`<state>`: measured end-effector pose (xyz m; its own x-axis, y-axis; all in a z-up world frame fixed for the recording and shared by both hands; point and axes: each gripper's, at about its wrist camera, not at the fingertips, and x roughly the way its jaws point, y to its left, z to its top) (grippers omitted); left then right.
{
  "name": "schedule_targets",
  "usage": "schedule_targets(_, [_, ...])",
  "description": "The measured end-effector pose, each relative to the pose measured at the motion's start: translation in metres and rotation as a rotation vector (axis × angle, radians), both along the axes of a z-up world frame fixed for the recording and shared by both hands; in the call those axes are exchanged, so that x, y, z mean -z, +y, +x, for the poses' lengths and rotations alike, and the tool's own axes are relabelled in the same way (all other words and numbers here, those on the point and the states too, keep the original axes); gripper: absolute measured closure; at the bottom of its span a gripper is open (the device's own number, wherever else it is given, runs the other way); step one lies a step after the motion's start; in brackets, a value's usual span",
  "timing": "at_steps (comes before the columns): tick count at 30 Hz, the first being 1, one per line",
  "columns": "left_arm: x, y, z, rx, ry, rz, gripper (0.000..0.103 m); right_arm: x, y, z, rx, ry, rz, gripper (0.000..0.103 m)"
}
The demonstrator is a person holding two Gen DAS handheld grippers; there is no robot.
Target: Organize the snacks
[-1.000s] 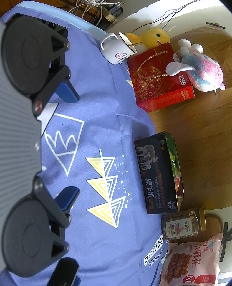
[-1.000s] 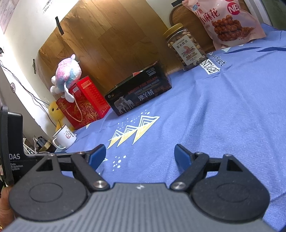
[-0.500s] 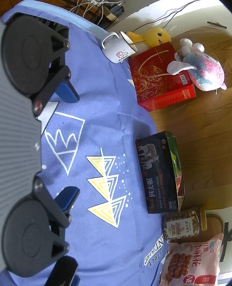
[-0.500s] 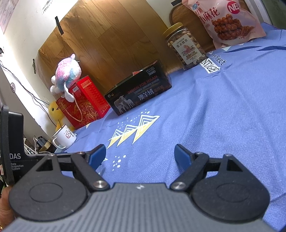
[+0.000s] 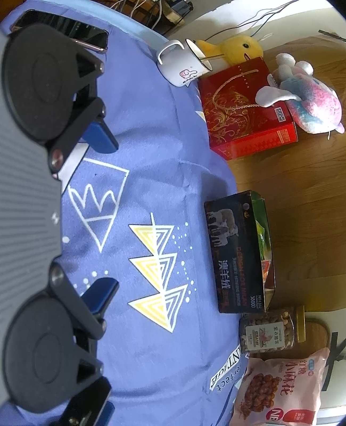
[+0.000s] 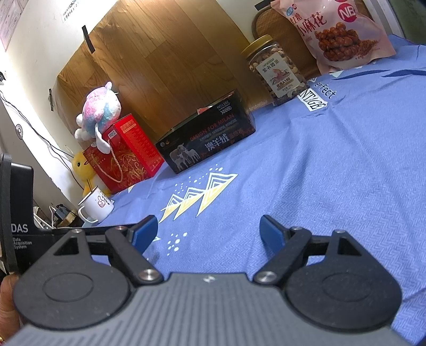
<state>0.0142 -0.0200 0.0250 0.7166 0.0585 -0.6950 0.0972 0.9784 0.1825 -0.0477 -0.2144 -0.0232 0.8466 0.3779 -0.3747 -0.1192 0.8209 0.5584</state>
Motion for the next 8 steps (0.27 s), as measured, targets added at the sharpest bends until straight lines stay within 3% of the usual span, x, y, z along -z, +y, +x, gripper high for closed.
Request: schedule_targets(8, [-0.0071,-0.0007,-0.0040,0.031,-0.040,-0.037,0.000,-0.0030,-0.0006,-0.0007,0.003,-0.011,-0.009,0.017])
